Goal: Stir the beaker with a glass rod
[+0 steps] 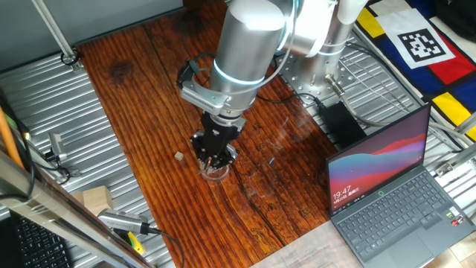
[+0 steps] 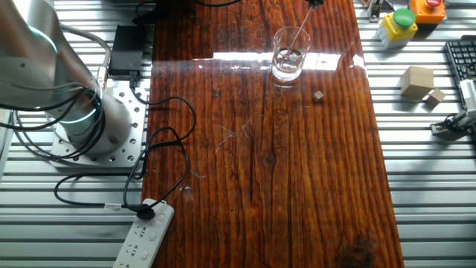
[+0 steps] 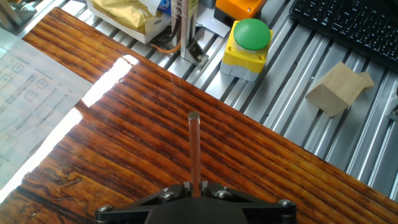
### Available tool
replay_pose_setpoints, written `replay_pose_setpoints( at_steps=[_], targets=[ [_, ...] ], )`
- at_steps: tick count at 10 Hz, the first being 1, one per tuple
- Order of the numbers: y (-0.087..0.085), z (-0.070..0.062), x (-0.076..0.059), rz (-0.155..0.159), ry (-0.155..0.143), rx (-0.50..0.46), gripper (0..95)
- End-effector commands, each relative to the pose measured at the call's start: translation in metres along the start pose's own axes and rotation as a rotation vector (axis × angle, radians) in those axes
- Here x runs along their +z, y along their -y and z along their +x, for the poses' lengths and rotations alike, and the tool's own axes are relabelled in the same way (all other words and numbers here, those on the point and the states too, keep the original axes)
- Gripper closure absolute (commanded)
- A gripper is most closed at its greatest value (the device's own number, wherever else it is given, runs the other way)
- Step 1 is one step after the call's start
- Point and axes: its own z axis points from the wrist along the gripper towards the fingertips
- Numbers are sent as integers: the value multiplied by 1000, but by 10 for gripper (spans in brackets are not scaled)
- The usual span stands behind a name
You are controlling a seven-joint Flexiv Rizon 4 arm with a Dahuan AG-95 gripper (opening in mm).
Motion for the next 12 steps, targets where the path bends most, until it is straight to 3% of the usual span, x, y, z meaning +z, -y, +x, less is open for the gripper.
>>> replay_pose_setpoints(
  at_steps=[1,7,8,12],
  targets=[
    [1,1,0,2,4,-1,950],
    [-1,0,2,3,5,-4,950],
    [-1,-1,2,3,8,-3,760],
    [-1,-1,2,2,8,-3,760]
  ],
)
